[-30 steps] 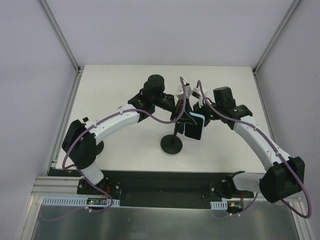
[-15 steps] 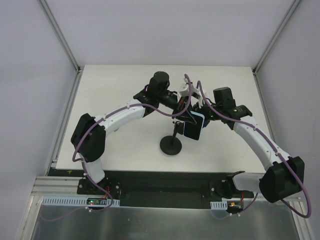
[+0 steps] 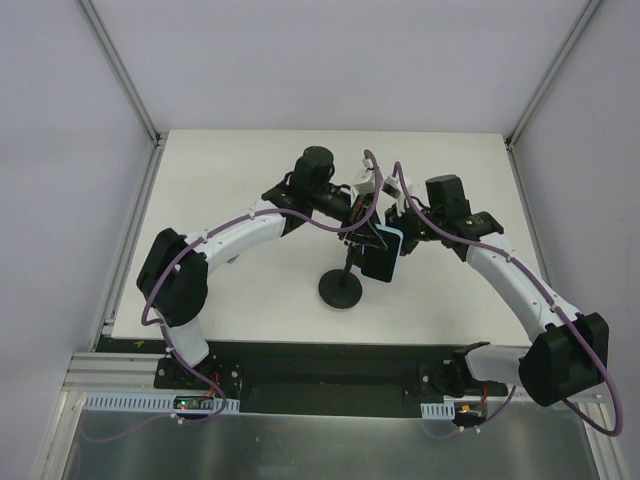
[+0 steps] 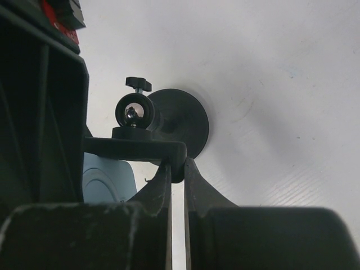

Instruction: Place the phone on the phone stand

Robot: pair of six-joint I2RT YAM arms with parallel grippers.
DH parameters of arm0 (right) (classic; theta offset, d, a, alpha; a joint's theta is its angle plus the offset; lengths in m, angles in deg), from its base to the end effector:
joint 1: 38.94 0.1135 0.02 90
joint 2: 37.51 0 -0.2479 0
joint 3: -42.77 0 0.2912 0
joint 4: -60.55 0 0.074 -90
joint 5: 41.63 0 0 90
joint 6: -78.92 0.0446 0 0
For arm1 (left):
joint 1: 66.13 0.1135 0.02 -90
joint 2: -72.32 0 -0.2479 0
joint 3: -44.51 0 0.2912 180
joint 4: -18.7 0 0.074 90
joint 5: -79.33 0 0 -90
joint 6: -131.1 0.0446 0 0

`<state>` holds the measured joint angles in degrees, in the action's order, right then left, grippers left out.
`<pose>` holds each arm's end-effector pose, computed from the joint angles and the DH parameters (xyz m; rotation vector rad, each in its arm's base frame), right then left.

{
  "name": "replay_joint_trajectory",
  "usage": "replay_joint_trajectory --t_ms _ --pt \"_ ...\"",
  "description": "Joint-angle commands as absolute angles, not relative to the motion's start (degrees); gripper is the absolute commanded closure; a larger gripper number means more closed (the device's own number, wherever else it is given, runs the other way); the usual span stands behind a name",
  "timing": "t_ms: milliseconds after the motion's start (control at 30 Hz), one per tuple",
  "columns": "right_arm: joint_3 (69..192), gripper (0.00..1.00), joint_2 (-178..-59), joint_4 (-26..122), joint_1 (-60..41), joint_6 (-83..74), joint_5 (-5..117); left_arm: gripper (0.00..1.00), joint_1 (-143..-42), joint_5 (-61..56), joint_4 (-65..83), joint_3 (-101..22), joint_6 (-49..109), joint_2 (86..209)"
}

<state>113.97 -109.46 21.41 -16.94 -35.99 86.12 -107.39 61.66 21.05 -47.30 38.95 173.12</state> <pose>0.2848 0.1445 0.2753 -1.1767 1.8445 0.7127 0.3035 -0.3228 0.3014 1.4908 1.1393 -1.5858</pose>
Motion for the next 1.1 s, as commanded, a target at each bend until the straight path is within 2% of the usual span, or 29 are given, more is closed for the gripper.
replay_joint_trajectory --t_ms 0,367,467,567,600,633,667,700,733,833,1067 --pt "114.2 1.00 -106.9 24.4 -17.1 -35.0 88.4 1.00 -107.0 61.9 21.5 -45.7 39.5 169.3" --pt "112.1 0.99 -103.9 28.3 -17.1 -31.8 85.5 1.00 -106.9 55.7 17.9 -40.5 40.6 164.3" --pt "111.1 1.00 -102.6 30.1 -17.1 -29.5 83.4 1.00 -106.9 49.9 15.5 -38.3 40.6 161.8" --pt "108.5 1.00 -99.5 32.5 -16.9 -25.3 76.1 1.00 -107.0 35.0 9.2 -35.6 41.8 156.5" --pt "107.2 1.00 -96.3 34.7 -16.6 -23.8 69.5 1.00 -107.7 29.6 7.2 -35.2 41.8 155.0" --pt "105.9 1.00 -94.4 36.2 -15.5 -22.3 65.0 1.00 -108.4 18.9 3.6 -34.9 42.8 153.5" --pt "103.4 1.00 -92.1 37.1 -14.1 -19.6 59.3 1.00 -109.3 14.9 -0.8 -34.4 43.2 151.1" --pt "102.3 1.00 -86.8 37.7 -12.2 -19.1 47.3 1.00 -110.1 9.4 -3.8 -34.4 43.3 150.5" --pt "100.1 1.00 -83.3 39.4 -5.8 -18.6 39.5 1.00 -112.1 -8.0 -5.6 -34.0 41.3 149.8" --pt "96.6 1.00 -77.9 44.0 6.5 -18.1 20.9 1.00 -113.7 -16.9 -5.5 -29.1 39.0 147.1" --pt "97.5 1.00 -85.1 48.4 26.5 -15.2 -4.6 1.00 -117.5 -33.9 -4.1 -32.1 35.1 151.2"
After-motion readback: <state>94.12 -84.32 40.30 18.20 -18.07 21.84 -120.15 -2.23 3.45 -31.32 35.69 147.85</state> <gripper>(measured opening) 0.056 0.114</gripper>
